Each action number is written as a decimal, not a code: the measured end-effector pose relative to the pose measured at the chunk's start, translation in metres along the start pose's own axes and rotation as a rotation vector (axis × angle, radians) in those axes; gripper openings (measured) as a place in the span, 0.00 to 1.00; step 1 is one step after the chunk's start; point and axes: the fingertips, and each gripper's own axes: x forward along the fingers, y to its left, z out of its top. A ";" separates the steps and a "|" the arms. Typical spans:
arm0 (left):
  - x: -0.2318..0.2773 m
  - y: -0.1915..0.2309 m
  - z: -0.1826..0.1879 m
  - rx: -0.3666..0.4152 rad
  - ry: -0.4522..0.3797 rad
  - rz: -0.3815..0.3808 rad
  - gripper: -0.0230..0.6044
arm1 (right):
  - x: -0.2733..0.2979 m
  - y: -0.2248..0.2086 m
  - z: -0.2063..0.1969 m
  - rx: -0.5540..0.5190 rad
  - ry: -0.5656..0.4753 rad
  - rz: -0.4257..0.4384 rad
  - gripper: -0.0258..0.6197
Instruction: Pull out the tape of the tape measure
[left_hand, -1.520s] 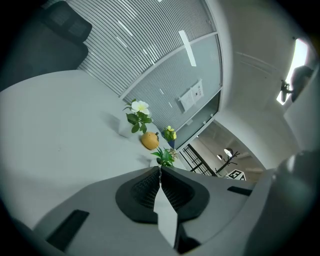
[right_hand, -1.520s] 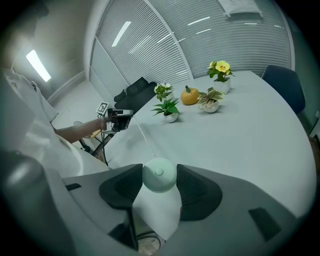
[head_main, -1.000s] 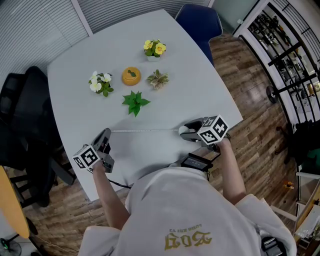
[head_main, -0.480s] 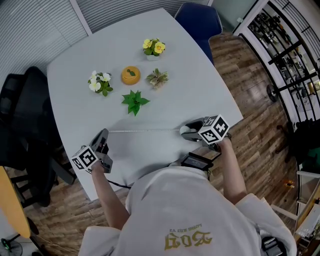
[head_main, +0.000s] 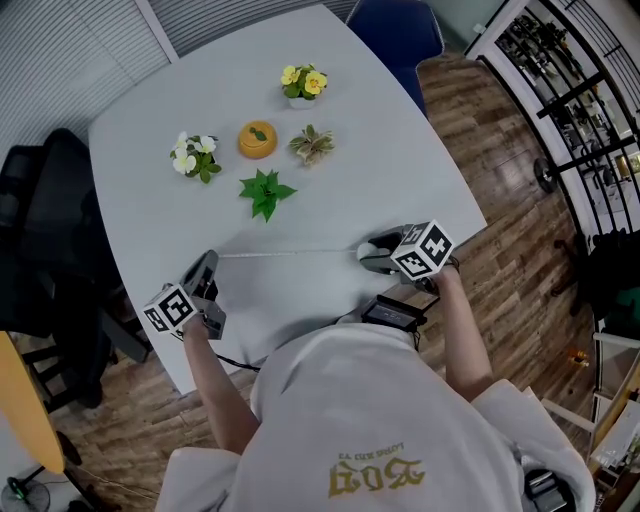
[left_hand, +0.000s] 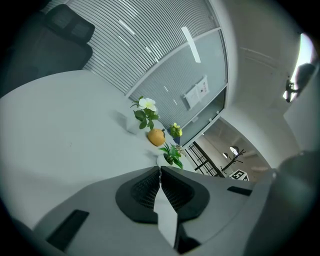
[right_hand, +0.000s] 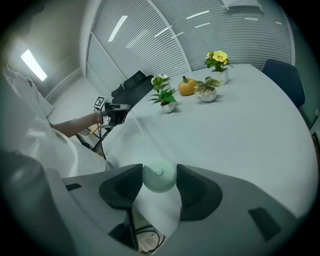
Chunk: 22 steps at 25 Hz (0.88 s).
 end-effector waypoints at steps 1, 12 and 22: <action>0.001 0.001 -0.001 0.003 0.005 0.004 0.06 | 0.000 -0.001 0.000 0.001 0.000 -0.003 0.39; 0.014 -0.005 -0.020 0.058 0.115 0.057 0.06 | 0.008 -0.009 -0.006 -0.020 0.036 -0.050 0.39; 0.027 -0.005 -0.037 0.088 0.189 0.090 0.06 | 0.012 -0.028 -0.011 -0.024 0.041 -0.124 0.39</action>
